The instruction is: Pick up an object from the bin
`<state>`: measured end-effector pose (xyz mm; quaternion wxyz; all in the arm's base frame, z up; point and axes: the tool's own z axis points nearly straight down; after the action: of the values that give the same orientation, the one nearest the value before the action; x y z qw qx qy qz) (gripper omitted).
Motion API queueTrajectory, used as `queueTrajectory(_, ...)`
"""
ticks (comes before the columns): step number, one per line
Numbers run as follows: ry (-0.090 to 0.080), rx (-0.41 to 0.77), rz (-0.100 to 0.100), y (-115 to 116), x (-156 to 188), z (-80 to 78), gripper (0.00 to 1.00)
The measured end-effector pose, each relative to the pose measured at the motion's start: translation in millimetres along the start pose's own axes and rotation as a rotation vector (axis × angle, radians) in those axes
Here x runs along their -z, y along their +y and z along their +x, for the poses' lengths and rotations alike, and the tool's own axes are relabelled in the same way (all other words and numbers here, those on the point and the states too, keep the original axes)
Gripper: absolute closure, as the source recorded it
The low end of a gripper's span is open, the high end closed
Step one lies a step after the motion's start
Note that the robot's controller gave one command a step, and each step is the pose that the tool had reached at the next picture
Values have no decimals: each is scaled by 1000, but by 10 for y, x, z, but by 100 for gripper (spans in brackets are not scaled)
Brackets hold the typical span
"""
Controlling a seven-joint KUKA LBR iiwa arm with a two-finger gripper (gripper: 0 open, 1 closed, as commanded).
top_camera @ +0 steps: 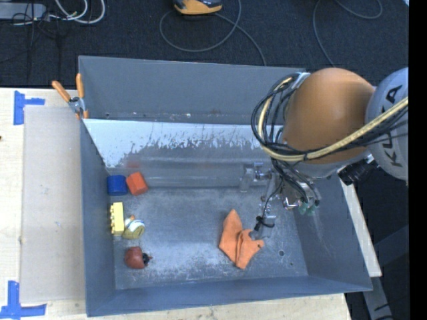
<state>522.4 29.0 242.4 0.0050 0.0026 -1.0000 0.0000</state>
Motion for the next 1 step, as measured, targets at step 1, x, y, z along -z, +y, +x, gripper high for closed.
queueTrajectory(1,-8,-1,0,-1,44,-13,0)
